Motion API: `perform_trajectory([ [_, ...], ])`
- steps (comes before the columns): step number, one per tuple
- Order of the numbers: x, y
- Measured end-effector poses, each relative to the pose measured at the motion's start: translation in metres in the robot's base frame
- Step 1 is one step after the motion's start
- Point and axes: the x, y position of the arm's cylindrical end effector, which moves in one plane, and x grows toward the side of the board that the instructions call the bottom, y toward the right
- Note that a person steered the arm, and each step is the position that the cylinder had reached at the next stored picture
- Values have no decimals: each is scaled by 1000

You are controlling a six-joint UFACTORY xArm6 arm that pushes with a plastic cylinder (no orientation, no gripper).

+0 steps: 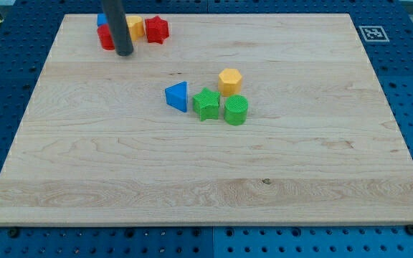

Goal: Drag the hexagon into the heart

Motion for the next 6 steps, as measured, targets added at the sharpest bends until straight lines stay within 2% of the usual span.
perform_trajectory([
  [1,21,47],
  [3,28,213],
  [4,62,238],
  [5,87,234],
  [6,88,194],
])
